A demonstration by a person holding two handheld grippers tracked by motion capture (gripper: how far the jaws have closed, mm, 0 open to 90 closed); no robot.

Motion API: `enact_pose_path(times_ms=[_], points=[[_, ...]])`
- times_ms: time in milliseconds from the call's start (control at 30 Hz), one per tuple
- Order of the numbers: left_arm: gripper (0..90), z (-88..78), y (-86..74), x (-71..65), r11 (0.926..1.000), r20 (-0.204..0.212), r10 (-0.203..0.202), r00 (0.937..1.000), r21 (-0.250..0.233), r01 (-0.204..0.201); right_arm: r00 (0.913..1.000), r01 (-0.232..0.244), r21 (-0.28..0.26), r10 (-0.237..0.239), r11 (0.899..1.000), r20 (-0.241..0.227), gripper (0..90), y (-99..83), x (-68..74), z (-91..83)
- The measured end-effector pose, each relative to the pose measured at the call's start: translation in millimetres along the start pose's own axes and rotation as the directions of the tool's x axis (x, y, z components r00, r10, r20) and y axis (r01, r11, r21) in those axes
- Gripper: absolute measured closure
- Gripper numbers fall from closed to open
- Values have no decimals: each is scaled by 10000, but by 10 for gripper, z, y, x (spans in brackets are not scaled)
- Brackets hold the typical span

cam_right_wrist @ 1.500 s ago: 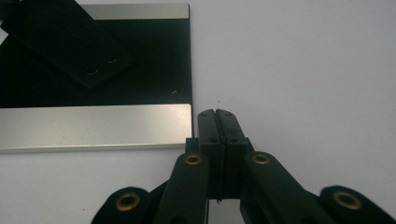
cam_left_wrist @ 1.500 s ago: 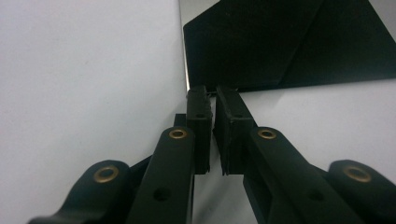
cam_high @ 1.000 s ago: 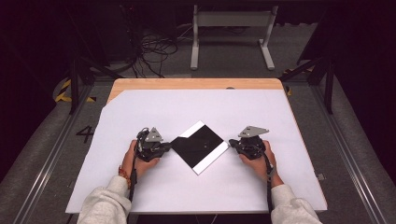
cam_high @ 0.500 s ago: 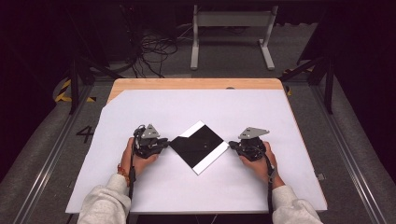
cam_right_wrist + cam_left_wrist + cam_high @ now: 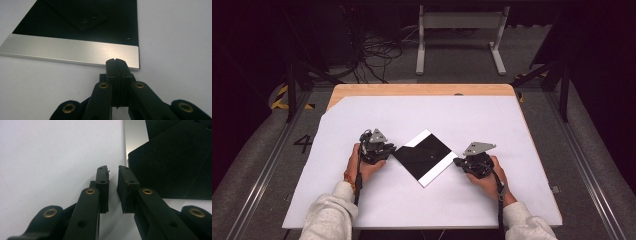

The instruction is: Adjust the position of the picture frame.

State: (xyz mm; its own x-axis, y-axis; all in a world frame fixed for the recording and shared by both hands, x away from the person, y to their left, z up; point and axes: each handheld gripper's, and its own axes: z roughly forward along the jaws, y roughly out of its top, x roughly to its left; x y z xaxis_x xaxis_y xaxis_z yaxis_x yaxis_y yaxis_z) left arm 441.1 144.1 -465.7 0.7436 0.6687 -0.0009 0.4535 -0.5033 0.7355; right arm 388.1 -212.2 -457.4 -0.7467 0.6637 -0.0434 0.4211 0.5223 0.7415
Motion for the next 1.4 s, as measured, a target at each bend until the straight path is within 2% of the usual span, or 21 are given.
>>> enact_pose_path(times_ms=[200, 267, 367, 467, 500, 533, 567, 633, 667, 700, 733, 767, 867, 900, 933, 1000, 1067, 1100, 1167, 1233, 1400], points=[[837, -4, -6, 21, 10000, 390, 1, 9992, 33, -2, 10000, 26, -98, -26, 9999, 1, 900, -12, 10, 5], [875, -16, -13, 23, 10000, 743, 15, 9972, 76, -21, 9998, 123, -97, -122, 9999, 139, 900, -8, 23, 10], [880, -33, -26, 13, 9998, 1420, 129, 9898, 132, -149, 9997, 113, -107, -110, 9999, 224, 900, -6, 29, 15], [897, -49, -28, -15, 9986, 1796, 424, 9828, 226, -472, 9992, 73, -95, -70, 9999, 381, 900, -11, 8, 6], [897, -59, -32, -37, 9980, 2020, 499, 9781, 291, -570, 9992, -23, -101, 27, 9999, 411, 900, -19, -13, -2], [897, -59, -32, -37, 9980, 2020, 499, 9781, 291, -570, 9992, -23, -101, 27, 9999, 411, 900, -19, -13, -2], [897, -67, -32, -60, 9964, 2245, 689, 9720, 327, -781, 9990, -61, -105, 65, 9999, 447, 900, -22, -19, -5], [897, -74, -40, -109, 9956, 2402, 776, 9676, 325, -880, 9985, -125, -104, 130, 9999, 539, 900, -32, -43, -16], [897, -83, -43, -140, 9934, 2449, 987, 9645, 332, -1101, 9983, -175, -114, 181, 9998, 561, 900, -37, -54, -21], [897, -97, -51, -198, 9902, 2615, 1222, 9574, 334, -1355, 9981, -188, -82, 192, 9998, 577, 900, -45, -73, -33], [897, -97, -51, -198, 9902, 2615, 1222, 9574, 334, -1355, 9981, -188, -82, 192, 9998, 577, 900, -45, -73, -33], [898, -106, -56, -239, 9885, 2809, 1313, 9507, 355, -1470, 9977, -286, -97, 292, 9995, 610, 900, -56, -98, -44], [898, -127, -55, -328, 9843, 2841, 1513, 9468, 453, -1708, 9976, -377, -118, 384, 9992, 581, 900, -64, -118, -51], [898, -134, -55, -357, 9830, 2928, 1552, 9435, 488, -1769, 9971, -396, -97, 401, 9992, 654, 900, -64, -121, -53], [898, -140, -56, -396, 9802, 3079, 1684, 9364, 477, -1920, 9964, -389, -74, 394, 9992, 755, 900, -63, -122, -55], [898, -145, -63, -423, 9791, 3137, 1743, 9334, 455, -1981, 9957, -420, -84, 425, 9991, 827, 900, -66, -132, -58], [898, -159, -66, -478, 9732, 3289, 1974, 9235, 475, -2249, 9953, -465, -98, 471, 9989, 843, 900, -68, -142, -58], [899, -169, -71, -533, 9683, 3450, 2175, 9131, 417, -2464, 9946, -537, -120, 546, 9985, 887, 900, -71, -156, -59], [899, -177, -76, -554, 9676, 3458, 2190, 9124, 435, -2487, 9943, -563, -123, 572, 9983, 897, 900, -71, -161, -59], [898, -188, -84, -597, 9660, 3609, 2272, 9045, 341, -2563, 9941, -627, -121, 636, 9980, 884, 900, -69, -171, -57], [897, -198, -112, -643, 9689, 3874, 2181, 8957, 241, -2463, 9929, -945, -133, 952, 9954, 714, 900, -62, -215, -47]])
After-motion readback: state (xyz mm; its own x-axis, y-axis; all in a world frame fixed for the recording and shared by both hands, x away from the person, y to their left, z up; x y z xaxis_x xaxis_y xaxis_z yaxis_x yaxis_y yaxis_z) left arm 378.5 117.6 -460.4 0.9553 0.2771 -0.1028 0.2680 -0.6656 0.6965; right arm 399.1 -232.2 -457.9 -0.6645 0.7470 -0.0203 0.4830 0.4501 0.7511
